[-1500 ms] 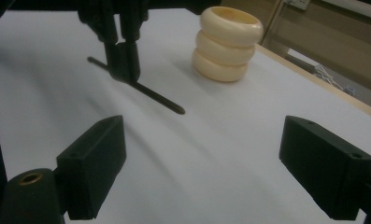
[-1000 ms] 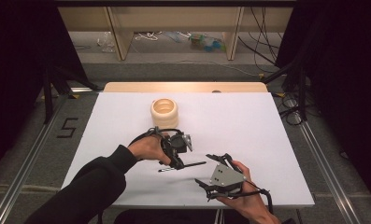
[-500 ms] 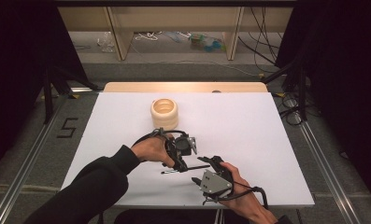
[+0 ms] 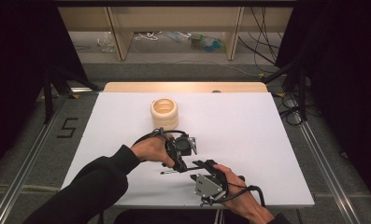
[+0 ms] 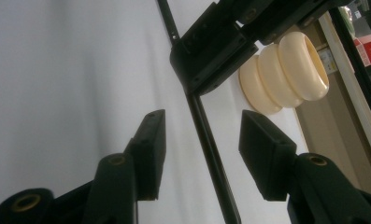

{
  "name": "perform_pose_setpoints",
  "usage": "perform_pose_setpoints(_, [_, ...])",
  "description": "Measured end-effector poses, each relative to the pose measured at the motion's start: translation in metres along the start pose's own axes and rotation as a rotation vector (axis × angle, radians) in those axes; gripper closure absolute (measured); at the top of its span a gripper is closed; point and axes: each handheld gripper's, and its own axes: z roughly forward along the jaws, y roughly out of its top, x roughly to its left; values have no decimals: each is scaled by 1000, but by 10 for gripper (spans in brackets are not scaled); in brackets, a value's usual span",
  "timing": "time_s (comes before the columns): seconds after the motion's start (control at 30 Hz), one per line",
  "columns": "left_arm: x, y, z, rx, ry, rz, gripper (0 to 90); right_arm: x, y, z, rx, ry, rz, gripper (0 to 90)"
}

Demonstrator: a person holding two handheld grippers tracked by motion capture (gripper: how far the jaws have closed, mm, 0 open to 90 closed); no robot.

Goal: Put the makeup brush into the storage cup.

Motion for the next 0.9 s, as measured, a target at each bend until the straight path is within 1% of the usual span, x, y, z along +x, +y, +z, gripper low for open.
perform_pose_setpoints(0.03, [-1, 0, 0, 2, -6, -6, 835, 2, 0, 0, 13, 11, 13, 556])
perform_pose_setpoints(0.07, [-1, 0, 0, 3, -3, -5, 835, 1, 1, 0, 11, 0, -6, 567])
perform_pose_setpoints(0.1, [0, 0, 0, 6, -3, -1, 835, 1, 1, 1, 16, -2, -10, 579])
perform_pose_setpoints(0.13, [-1, 1, 1, 7, -1, 1, 835, 3, 2, 1, 26, 0, 9, 592])
perform_pose_setpoints(0.17, [-1, 1, 1, 6, 2, 6, 836, 3, 2, 1, 25, -5, -7, 601])
perform_pose_setpoints(0.27, [-2, 2, 2, 5, -8, 2, 835, 3, 3, 2, 27, -9, -39, 637])
perform_pose_setpoints(0.3, [-1, 2, 1, 11, -7, 6, 835, 5, 4, 1, 40, -11, -18, 648])
perform_pose_setpoints(0.33, [-1, 2, 1, 11, -5, 10, 835, 4, 4, 2, 32, -15, -39, 658])
perform_pose_setpoints(0.37, [-1, 2, 1, 12, -6, 8, 835, 5, 5, 1, 36, -13, -32, 664])
perform_pose_setpoints(0.43, [-1, 2, 1, 14, -6, 9, 835, 6, 5, 1, 46, -15, -38, 680])
perform_pose_setpoints(0.5, [-2, 2, 0, 15, -7, 8, 835, 6, 5, 3, 41, -2, -56, 698])
perform_pose_setpoints(0.53, [-2, 2, 0, 17, -8, 7, 835, 6, 6, 3, 45, -7, -55, 705])
perform_pose_setpoints(0.57, [-2, 2, 0, 16, -9, 5, 835, 9, 6, 2, 62, -7, -34, 710])
perform_pose_setpoints(0.6, [-2, 2, 0, 17, -10, 6, 835, 8, 7, 2, 57, -10, -53, 715])
perform_pose_setpoints(0.67, [-2, 2, 0, 16, -8, 6, 835, 9, 8, 3, 59, -8, -45, 724])
perform_pose_setpoints(0.7, [-2, 3, -1, 28, -9, 11, 835, 8, 8, 3, 56, -6, -64, 729])
perform_pose_setpoints(0.73, [-2, 3, -1, 28, -8, 12, 835, 5, 8, 4, 43, -8, -115, 735])
perform_pose_setpoints(0.77, [-2, 3, -1, 29, -12, 6, 835, 6, 8, 4, 41, -6, -94, 739])
perform_pose_setpoints(0.8, [-2, 3, -1, 30, -12, 9, 835, 6, 9, 5, 38, -6, -103, 744])
perform_pose_setpoints(0.83, [-3, 3, -1, 30, -12, 10, 835, 5, 8, 5, 45, -4, -116, 751])
perform_pose_setpoints(0.87, [-3, 3, -1, 30, -12, 12, 835, 2, 8, 4, 54, -5, -160, 754])
perform_pose_setpoints(0.9, [-3, 3, 0, 26, -17, 6, 835, 5, 8, 5, 47, -5, -115, 756])
